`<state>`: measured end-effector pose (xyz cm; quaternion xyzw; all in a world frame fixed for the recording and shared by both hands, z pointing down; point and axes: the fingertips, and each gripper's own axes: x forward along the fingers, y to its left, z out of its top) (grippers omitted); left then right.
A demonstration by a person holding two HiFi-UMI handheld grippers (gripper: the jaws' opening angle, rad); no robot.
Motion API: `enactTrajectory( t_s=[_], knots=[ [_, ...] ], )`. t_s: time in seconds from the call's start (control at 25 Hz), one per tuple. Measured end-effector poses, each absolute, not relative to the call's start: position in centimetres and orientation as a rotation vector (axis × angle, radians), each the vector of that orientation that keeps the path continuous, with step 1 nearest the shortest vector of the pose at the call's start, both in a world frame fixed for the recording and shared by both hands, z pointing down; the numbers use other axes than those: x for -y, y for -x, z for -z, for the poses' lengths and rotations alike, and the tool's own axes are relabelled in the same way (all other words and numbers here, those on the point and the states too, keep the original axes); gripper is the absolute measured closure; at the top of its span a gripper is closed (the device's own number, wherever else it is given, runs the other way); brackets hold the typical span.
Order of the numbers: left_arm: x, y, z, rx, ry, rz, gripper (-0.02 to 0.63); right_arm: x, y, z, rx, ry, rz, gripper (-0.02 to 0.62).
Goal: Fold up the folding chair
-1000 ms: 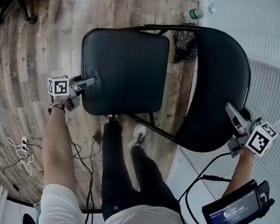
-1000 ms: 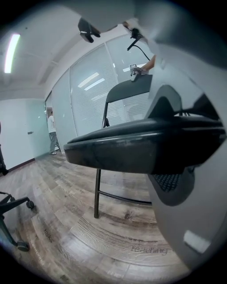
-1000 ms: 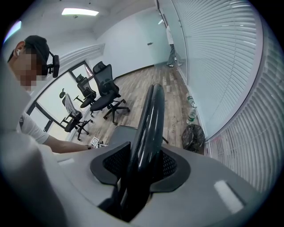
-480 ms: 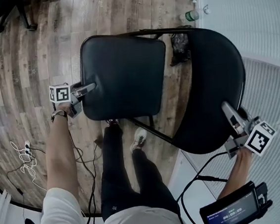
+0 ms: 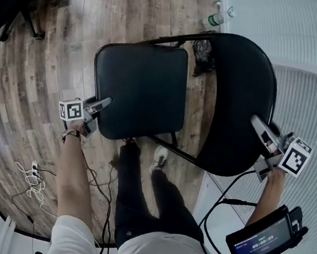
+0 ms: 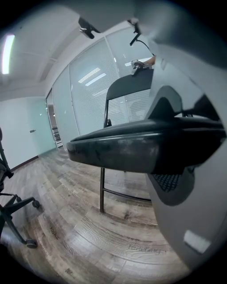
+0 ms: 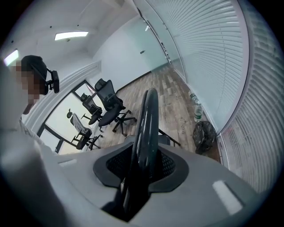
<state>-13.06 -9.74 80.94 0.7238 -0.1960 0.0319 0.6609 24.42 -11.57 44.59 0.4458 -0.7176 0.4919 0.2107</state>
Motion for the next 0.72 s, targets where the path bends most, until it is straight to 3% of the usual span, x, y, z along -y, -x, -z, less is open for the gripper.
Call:
enactTrajectory(
  t_s=[0.72],
  knots=[
    [9.6,10.9,-76.6,0.404,-1.640,-0.057,0.345,11.6,-22.5,-42.0,2.050,-1.133,-1.331,0.502]
  ],
)
